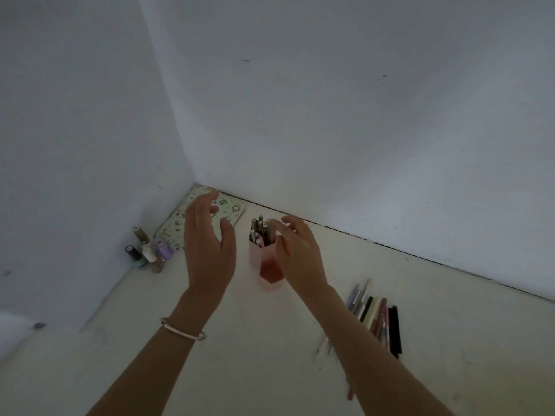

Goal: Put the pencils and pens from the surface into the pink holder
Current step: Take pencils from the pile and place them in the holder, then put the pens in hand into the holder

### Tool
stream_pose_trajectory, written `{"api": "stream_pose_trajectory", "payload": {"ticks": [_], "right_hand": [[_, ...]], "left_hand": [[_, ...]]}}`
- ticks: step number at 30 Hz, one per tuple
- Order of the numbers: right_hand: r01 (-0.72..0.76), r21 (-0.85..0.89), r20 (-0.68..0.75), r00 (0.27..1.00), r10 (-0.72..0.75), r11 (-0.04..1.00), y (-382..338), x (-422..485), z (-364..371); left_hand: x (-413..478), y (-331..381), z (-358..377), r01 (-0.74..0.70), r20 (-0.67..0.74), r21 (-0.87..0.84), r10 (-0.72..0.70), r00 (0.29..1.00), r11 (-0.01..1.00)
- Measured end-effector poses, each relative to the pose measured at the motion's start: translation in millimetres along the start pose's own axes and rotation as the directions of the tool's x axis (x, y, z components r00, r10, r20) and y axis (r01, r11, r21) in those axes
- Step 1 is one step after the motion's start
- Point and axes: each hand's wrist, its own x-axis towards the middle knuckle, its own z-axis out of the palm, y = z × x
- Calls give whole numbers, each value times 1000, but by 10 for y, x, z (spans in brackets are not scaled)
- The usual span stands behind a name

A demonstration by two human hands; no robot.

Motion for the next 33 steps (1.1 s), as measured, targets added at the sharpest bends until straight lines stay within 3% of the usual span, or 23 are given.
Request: {"api": "stream_pose_trajectory", "payload": {"ticks": [3, 5, 7, 10, 12, 14, 16, 18, 20, 21, 30, 33], "right_hand": [[72, -166, 74, 995, -60, 983, 62, 22, -94], [211, -329, 260, 957, -126, 920, 62, 44, -161], [236, -318, 302, 943, -139, 918, 55, 42, -231], [12, -131, -21, 1000, -15, 991, 114, 62, -500], [-116, -10, -203, 973, 112, 993, 235, 50, -760], [-192, 55, -287, 937, 199, 980, 376, 7, -1024], [-249, 86, -343, 901, 264, 965, 523, -102, -1274], [-324, 117, -365, 865, 344, 939, 677, -246, -1457], [-387, 140, -361, 837, 411, 912, 828, -416, -1571], [-411, 152, -352, 827, 438, 899, 896, -498, -1601], [-615, 156, -253, 732, 633, 773, 1405, -1079, -1673], [-724, 51, -129, 678, 724, 687, 1537, -1161, -1592]], "left_hand": [[-57, 138, 117, -9, 87, -34, 12, 996, 999], [-83, 271, 221, -1, 107, -82, 10, 994, 997], [-109, 413, 321, 36, 93, -129, -24, 995, 991], [-177, 617, 461, -2, 107, -178, 21, 994, 984], [-288, 743, 592, -29, 186, -194, 66, 980, 981], [-445, 822, 781, 21, 362, -129, 28, 932, 991], [-664, 819, 1025, 58, 614, 72, -90, 784, 996], [-908, 750, 1228, 21, 797, 307, -269, 540, 951], [-1148, 681, 1347, -80, 846, 442, -386, 367, 893], [-1250, 649, 1381, -119, 848, 467, -405, 341, 876], [-1454, 605, 1447, -58, 841, 471, -428, 330, 880], [-1259, 651, 1440, 43, 821, 442, -423, 385, 896]]}}
